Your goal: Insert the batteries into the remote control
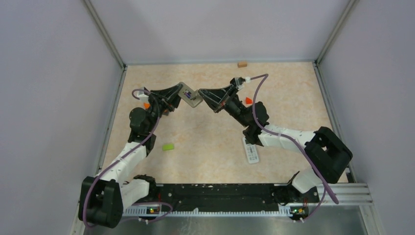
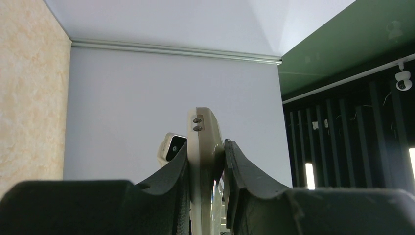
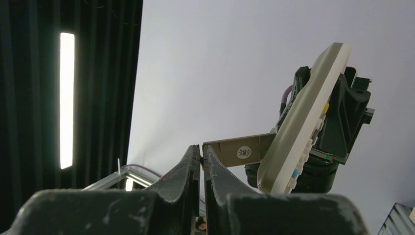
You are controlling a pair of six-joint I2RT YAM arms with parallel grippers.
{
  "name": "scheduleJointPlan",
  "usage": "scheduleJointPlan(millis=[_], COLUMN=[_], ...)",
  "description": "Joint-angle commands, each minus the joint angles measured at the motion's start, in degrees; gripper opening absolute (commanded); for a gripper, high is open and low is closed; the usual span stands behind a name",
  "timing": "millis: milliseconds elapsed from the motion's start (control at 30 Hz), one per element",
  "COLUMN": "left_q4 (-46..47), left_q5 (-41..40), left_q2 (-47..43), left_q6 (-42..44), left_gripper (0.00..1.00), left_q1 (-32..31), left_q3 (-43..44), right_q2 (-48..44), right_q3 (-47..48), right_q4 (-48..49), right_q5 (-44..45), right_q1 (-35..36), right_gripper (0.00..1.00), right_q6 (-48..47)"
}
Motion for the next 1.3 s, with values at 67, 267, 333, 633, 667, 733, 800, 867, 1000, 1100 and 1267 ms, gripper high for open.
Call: scheduleJointPlan(millis=[67,267,333,633,667,733,800,867,1000,1100,1267], left_q4=[2.7,1.8,1.7,1.0,1.0,1.1,1.5,2.0,2.8,3.5,4.6], left_q5=[-1.1,-1.1,-1.3,-1.7,-1.7,-1.7,-1.6,-1.8,-1.5,-1.2,-1.1], left_q2=[-1.9,-2.0,-2.0,-1.5,-1.4,-1.3,-1.4,-1.4,-1.6,-1.5,-1.5], left_q6=[1.1,2.3,2.8,4.8,4.7,4.7,4.5,3.9,2.2,0.9,-0.4], left_gripper=[0.00,0.00,0.00,0.00,0.00,0.00,0.00,0.00,0.00,0.00,0.00], left_q1=[-0.2,-0.2,-0.2,-0.2,-0.2,-0.2,-0.2,-0.2,-0.2,-0.2,-0.2], left_q3=[1.0,1.4,1.4,2.5,2.6,2.7,2.7,2.5,2.4,2.3,2.5], right_q2=[-2.8,-2.9,-3.2,-6.0,-6.3,-6.6,-7.0,-7.4,-7.6,-7.1,-7.1], right_q3=[-1.2,-1.8,-2.2,-3.9,-4.2,-4.8,-5.3,-5.8,-7.5,-8.0,-9.0], right_q4=[3.1,3.4,3.4,0.3,0.1,0.2,0.0,-0.1,0.7,2.4,2.9], right_q5=[0.8,0.7,0.8,1.0,0.9,1.1,1.3,1.3,1.7,1.6,2.2], right_q1=[0.7,0.6,0.7,0.6,0.7,0.6,0.7,0.8,0.8,0.8,1.3], right_gripper=[0.08,0.09,0.10,0.09,0.08,0.05,0.04,0.03,0.03,0.03,0.03], right_q6=[0.3,0.5,0.5,-1.3,-1.4,-1.6,-2.6,-3.2,-3.6,-3.5,-4.1])
